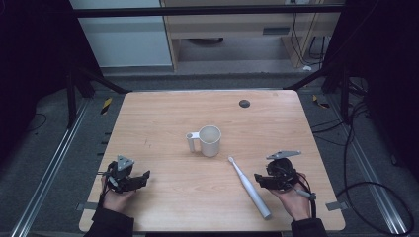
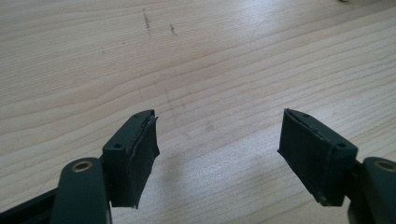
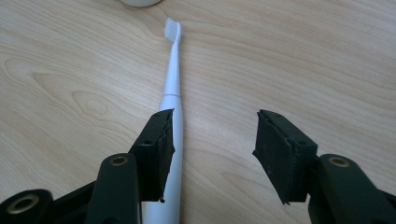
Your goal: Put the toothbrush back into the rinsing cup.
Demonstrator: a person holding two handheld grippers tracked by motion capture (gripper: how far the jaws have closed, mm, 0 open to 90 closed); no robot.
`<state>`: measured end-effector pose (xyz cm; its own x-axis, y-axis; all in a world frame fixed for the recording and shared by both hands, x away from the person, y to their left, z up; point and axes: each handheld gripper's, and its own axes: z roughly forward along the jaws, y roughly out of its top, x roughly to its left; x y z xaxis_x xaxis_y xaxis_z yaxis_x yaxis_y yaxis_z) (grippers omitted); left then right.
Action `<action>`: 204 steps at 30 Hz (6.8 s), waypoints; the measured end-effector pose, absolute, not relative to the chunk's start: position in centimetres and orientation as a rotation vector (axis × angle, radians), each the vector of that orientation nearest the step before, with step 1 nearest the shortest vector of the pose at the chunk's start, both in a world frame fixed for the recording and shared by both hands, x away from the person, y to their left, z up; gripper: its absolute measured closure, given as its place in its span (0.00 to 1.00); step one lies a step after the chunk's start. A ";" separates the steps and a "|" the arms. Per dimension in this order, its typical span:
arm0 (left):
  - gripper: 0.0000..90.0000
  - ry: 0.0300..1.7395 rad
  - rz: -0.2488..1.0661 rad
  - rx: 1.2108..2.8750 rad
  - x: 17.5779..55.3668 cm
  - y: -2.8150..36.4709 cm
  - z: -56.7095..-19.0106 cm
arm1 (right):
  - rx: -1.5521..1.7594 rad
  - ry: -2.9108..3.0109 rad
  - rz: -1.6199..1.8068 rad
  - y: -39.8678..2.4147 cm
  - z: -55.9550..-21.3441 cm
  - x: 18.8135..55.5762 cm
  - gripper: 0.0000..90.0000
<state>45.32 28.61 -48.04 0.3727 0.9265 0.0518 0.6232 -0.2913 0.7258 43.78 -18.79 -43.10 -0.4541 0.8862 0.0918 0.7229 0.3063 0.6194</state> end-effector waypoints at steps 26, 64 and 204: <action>0.30 1.323 0.633 2.046 45.5 28.3 -48.2 | 1.436 2.506 0.691 -14.2 -43.8 47.0 0.54; 0.30 1.320 0.632 2.050 45.5 28.3 -48.2 | 1.477 2.609 0.520 -13.5 -47.0 46.7 0.66; 0.33 1.321 0.636 2.019 45.5 28.6 -47.9 | 1.251 1.767 1.567 -5.3 -40.9 57.1 0.74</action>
